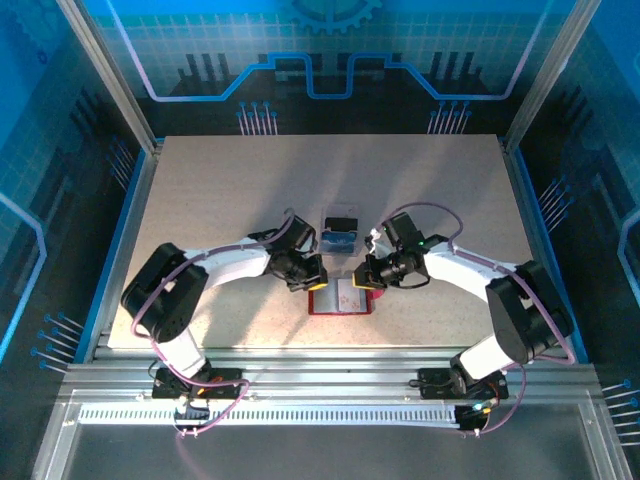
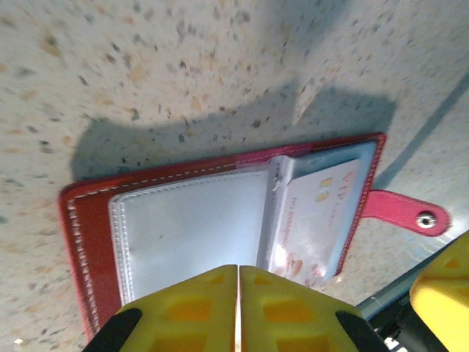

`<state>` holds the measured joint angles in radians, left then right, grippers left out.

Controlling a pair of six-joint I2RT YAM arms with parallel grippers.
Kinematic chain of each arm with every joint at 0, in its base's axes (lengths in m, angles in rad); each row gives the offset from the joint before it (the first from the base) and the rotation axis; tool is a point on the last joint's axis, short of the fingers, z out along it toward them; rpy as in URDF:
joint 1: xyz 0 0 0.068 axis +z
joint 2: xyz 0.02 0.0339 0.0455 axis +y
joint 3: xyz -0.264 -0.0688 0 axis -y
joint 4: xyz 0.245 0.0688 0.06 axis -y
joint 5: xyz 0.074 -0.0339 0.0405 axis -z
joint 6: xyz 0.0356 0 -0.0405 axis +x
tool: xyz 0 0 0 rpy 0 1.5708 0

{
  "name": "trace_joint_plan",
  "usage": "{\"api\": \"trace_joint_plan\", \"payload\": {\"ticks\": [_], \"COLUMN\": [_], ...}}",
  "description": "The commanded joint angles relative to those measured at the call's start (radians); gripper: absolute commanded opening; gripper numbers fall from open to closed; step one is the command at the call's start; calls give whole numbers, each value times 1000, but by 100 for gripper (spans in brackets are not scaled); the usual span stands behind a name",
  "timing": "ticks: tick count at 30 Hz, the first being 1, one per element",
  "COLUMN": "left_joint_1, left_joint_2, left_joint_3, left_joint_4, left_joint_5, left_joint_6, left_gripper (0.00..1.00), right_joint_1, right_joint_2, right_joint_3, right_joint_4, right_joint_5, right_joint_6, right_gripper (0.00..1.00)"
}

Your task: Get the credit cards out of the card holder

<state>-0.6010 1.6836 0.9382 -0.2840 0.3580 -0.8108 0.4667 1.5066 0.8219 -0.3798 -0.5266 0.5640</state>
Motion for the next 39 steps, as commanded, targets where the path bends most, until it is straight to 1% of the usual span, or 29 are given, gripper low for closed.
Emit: {"api": "trace_joint_plan", "payload": {"ticks": [1,4,7,11,16,19,24,28,33,34,39], "left_joint_1": [35,59,74,65,-6,-48,-96,-121,-134,-138,-150], "left_joint_2": [-73,-117,-146,-147,-84,-33,36,82,127,134,170], "left_joint_3": [-38,-64,-87,-86,-14,30,106,171,212,219,239], "left_joint_4": [-23,-12,4,56,18,-14,-97,-175,-191,-195,-215], "left_joint_5": [-25,-27,-15,51,31,8,-39,-86,-75,-74,-74], "left_joint_6": [16,24,25,20,26,25,50,81,89,92,100], "left_gripper": [11,14,14,13,10,9,6,5,3,3,3], "right_joint_1": [-14,-14,-19,-19,-20,-21,-28,-47,-65,-68,-81], "right_joint_2": [-30,-30,-19,-7,9,11,-9,-27,-43,-44,-50], "right_joint_3": [96,164,204,192,129,98,82,68,63,37,17], "right_joint_4": [-212,-323,-378,-343,-234,-192,-209,-214,-210,-209,-197], "right_joint_5": [64,116,139,87,24,1,39,50,51,50,42], "right_joint_6": [-188,-311,-343,-286,-159,-114,-112,-110,-104,-104,-101], "right_gripper": [8,5,4,8,13,14,21,24,25,25,25]}}
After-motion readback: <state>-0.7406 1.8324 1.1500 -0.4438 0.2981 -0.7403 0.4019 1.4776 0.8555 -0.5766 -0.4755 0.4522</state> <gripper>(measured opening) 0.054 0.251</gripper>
